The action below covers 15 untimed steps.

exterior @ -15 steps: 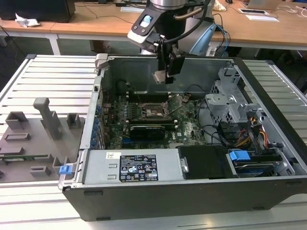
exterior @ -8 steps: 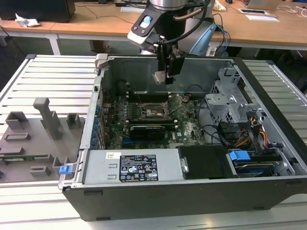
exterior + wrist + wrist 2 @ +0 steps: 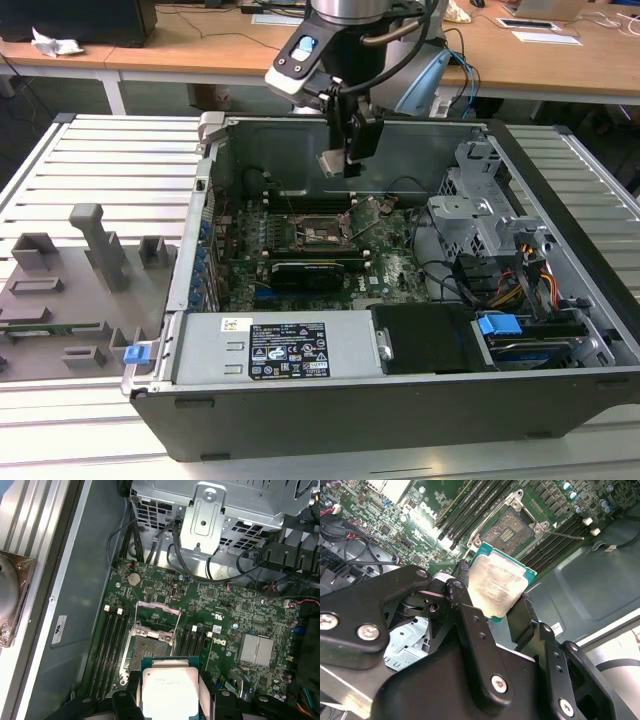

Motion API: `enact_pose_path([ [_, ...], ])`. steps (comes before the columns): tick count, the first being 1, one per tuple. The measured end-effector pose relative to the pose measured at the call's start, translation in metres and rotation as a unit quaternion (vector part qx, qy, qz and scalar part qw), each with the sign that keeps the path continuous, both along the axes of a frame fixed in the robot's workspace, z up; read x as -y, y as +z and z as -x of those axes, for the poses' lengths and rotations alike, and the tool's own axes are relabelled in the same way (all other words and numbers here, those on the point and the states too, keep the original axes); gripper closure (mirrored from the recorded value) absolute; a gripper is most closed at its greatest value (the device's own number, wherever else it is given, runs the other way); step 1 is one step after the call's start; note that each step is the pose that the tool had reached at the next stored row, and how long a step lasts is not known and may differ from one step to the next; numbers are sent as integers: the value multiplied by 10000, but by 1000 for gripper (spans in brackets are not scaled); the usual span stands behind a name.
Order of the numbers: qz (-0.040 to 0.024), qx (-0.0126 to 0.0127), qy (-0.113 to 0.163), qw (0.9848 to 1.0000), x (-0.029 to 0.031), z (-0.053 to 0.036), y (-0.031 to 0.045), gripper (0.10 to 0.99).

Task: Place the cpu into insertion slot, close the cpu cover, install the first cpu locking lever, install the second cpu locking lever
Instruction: 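Place the cpu into insertion slot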

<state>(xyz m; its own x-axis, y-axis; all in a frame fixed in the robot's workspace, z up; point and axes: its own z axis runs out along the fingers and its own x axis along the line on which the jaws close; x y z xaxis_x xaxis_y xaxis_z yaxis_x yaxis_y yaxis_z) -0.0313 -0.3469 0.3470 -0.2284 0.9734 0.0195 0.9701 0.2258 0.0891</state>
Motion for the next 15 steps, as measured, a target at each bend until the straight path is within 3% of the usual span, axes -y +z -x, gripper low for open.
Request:
enact_pose_path([
  [3,1,-16,-61,10000,0,12,-61,545],
  [7,1,-28,-147,9999,0,14,-88,545],
  [15,1,-32,-179,9998,0,14,-134,545],
])
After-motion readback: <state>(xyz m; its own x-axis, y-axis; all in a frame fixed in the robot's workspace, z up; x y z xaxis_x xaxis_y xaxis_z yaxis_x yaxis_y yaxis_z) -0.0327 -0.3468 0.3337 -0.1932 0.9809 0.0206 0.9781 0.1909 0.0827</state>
